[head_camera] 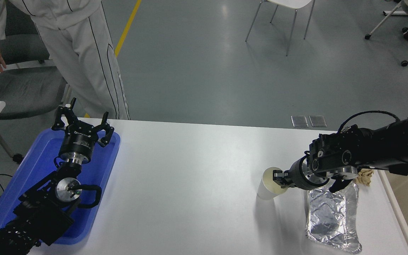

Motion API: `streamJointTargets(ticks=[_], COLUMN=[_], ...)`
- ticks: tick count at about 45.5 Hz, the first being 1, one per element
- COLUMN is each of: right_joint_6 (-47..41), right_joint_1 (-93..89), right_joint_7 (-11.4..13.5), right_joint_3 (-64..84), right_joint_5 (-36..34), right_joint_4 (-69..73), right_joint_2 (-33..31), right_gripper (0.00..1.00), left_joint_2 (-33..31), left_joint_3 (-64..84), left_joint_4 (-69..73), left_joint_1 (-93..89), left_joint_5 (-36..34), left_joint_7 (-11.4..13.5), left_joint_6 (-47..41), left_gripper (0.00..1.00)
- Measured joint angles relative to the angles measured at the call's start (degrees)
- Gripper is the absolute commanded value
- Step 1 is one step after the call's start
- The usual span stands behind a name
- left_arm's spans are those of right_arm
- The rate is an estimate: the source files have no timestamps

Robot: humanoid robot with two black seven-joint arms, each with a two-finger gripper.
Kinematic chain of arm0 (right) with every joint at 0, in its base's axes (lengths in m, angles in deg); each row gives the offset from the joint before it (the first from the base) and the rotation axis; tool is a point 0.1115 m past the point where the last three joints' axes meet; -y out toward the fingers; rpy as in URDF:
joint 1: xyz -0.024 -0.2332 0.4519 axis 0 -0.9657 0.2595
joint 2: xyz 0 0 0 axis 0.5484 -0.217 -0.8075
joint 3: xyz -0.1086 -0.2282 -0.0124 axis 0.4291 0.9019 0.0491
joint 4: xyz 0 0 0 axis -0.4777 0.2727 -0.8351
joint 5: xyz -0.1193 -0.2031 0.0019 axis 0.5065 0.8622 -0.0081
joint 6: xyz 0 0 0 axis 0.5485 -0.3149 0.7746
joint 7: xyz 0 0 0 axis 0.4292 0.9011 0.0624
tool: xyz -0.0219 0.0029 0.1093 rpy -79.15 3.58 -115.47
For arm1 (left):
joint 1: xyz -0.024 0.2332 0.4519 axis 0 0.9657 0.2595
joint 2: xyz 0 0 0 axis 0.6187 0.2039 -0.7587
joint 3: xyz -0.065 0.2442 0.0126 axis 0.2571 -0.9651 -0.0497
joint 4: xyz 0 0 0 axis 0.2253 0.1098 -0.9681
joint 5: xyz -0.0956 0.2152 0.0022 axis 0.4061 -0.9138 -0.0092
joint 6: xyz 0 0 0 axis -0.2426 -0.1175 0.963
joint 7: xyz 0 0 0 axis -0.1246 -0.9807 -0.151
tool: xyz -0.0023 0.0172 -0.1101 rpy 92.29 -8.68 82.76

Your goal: Pick up paper cup place in dustbin

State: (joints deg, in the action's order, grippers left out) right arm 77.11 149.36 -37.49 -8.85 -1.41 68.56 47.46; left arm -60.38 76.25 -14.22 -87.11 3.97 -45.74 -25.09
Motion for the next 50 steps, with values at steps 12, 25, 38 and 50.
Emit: streamJointTargets(ticks=[12,25,38,50], right_joint_6=[-7.7,-23.4,-34.2,-37.3], right_joint_1=[8.6,23.2,36.1,43.1], right_joint_7=[0.8,1.7,2.1,2.1], right_joint_3=[0.5,2.8,5.5,6.4], right_joint_5=[0.4,1.3,2.7,4.0], right_joint_4=[4.4,6.9,7.8,8.1], right_joint_2=[-5.0,-9.3,-11.0,-12.1], right_gripper=[0.00,0.00,0.00,0.00], left_joint_2=[0.0,0.0,0.0,0.0], left_joint_3=[0.0,0.0,0.0,0.0], left_joint_4=[0.0,0.0,0.0,0.0], left_joint_1=[0.0,0.0,0.0,0.0], left_joint_5=[0.0,0.0,0.0,0.0], left_joint_7=[0.0,0.0,0.0,0.0], left_joint_6=[0.0,0.0,0.0,0.0], left_gripper=[1.00,1.00,1.00,1.00])
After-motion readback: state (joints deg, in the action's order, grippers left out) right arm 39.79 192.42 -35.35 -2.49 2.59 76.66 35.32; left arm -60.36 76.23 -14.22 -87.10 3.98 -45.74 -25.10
